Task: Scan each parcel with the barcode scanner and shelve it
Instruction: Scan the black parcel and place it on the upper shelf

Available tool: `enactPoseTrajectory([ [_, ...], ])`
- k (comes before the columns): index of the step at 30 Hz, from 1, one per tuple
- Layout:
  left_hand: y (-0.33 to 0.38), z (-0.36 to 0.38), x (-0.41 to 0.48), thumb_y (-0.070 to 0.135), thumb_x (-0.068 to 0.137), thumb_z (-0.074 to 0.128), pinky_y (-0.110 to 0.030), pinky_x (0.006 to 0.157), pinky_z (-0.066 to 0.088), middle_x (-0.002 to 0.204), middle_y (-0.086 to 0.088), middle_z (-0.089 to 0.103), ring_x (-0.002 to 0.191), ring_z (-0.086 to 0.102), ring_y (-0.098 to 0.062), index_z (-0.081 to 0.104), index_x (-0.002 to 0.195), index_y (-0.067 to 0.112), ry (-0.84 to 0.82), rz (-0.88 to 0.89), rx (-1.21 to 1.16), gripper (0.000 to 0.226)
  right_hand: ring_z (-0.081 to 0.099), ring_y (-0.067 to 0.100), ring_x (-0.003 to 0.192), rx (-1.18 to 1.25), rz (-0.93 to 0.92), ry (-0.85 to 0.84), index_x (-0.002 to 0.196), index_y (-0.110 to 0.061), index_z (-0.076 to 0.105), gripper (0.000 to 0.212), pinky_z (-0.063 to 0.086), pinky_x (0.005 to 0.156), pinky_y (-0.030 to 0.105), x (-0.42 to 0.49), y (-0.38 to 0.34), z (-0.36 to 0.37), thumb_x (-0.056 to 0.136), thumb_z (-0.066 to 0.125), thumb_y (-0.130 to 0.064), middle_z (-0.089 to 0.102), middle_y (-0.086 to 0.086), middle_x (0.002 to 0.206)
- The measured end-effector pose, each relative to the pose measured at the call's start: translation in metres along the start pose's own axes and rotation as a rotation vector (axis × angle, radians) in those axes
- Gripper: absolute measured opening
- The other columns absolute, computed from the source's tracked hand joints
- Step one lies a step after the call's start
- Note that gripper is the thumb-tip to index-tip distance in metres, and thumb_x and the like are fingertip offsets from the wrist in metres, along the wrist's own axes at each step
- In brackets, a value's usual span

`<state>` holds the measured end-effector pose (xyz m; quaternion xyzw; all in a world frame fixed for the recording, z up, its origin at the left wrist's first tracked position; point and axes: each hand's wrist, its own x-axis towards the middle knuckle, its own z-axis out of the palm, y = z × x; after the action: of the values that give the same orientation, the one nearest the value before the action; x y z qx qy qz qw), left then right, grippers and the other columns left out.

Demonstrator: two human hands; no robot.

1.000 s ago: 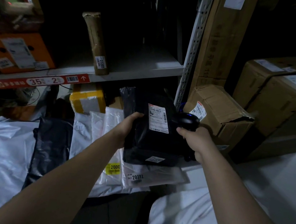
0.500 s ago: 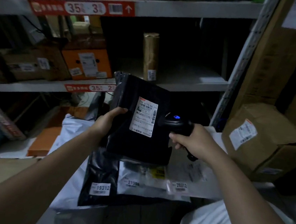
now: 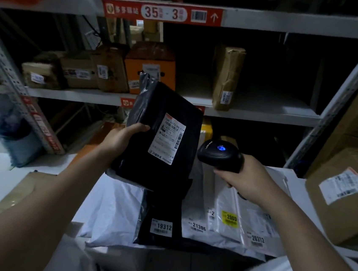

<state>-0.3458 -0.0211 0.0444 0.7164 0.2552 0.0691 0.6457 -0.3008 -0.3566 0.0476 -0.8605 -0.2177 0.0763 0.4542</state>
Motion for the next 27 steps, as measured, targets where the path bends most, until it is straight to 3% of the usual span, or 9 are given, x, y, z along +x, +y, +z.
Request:
enactPoseTrajectory([
  [4, -0.008, -0.006, 0.007, 0.057, 0.062, 0.089, -0.046, 0.089, 0.063, 0.1, -0.012, 0.081, 0.089, 0.079, -0.03, 0.08, 0.107, 0.013, -0.017, -0.024, 0.047, 0.064, 0.06, -0.012, 0.058, -0.025, -0.031, 0.011, 0.08, -0.032, 0.064, 0.024, 0.04, 0.06, 0.015, 0.0, -0.006, 0.004, 0.089, 0.08, -0.017, 0.063, -0.031, 0.057],
  [10, -0.017, -0.002, 0.011, 0.061, 0.057, 0.088, -0.048, 0.089, 0.064, 0.096, -0.01, 0.081, 0.085, 0.08, -0.03, 0.079, 0.103, 0.012, -0.024, -0.026, 0.115, 0.068, 0.062, -0.011, 0.061, -0.071, -0.034, -0.018, 0.085, -0.038, 0.063, 0.025, 0.043, 0.065, 0.023, -0.008, -0.004, 0.003, 0.09, 0.079, -0.02, 0.065, -0.033, 0.064],
  [14, -0.02, -0.004, 0.014, 0.062, 0.056, 0.089, -0.049, 0.089, 0.063, 0.095, -0.011, 0.081, 0.086, 0.08, -0.031, 0.079, 0.105, 0.011, -0.017, -0.047, 0.117, 0.072, 0.064, -0.001, 0.058, -0.091, 0.004, -0.013, 0.087, -0.034, 0.067, 0.019, 0.052, 0.066, 0.031, -0.011, 0.0, -0.002, 0.087, 0.079, -0.02, 0.07, -0.016, 0.068],
  [18, -0.02, -0.007, 0.016, 0.065, 0.053, 0.089, -0.048, 0.09, 0.063, 0.098, -0.011, 0.081, 0.087, 0.08, -0.031, 0.078, 0.107, 0.011, -0.008, -0.054, 0.119, 0.078, 0.062, 0.002, 0.051, -0.086, 0.047, -0.012, 0.084, -0.029, 0.067, 0.015, 0.048, 0.053, 0.022, -0.014, -0.001, -0.003, 0.088, 0.078, -0.02, 0.068, -0.002, 0.064],
  [22, -0.02, -0.005, 0.015, 0.061, 0.06, 0.087, -0.044, 0.085, 0.065, 0.096, -0.012, 0.081, 0.084, 0.08, -0.029, 0.075, 0.111, 0.009, -0.02, -0.063, 0.128, 0.074, 0.065, 0.008, 0.052, -0.077, 0.062, -0.018, 0.087, -0.028, 0.068, 0.012, 0.045, 0.049, 0.017, -0.015, 0.001, -0.004, 0.088, 0.079, -0.022, 0.067, -0.001, 0.061],
  [27, -0.018, -0.003, 0.015, 0.059, 0.064, 0.086, -0.047, 0.088, 0.064, 0.095, -0.012, 0.081, 0.084, 0.08, -0.03, 0.076, 0.109, 0.009, -0.026, -0.064, 0.15, 0.068, 0.059, 0.002, 0.047, -0.062, 0.067, -0.041, 0.088, -0.026, 0.068, 0.011, 0.04, 0.043, 0.012, -0.014, 0.0, -0.004, 0.091, 0.078, -0.023, 0.061, -0.007, 0.052],
])
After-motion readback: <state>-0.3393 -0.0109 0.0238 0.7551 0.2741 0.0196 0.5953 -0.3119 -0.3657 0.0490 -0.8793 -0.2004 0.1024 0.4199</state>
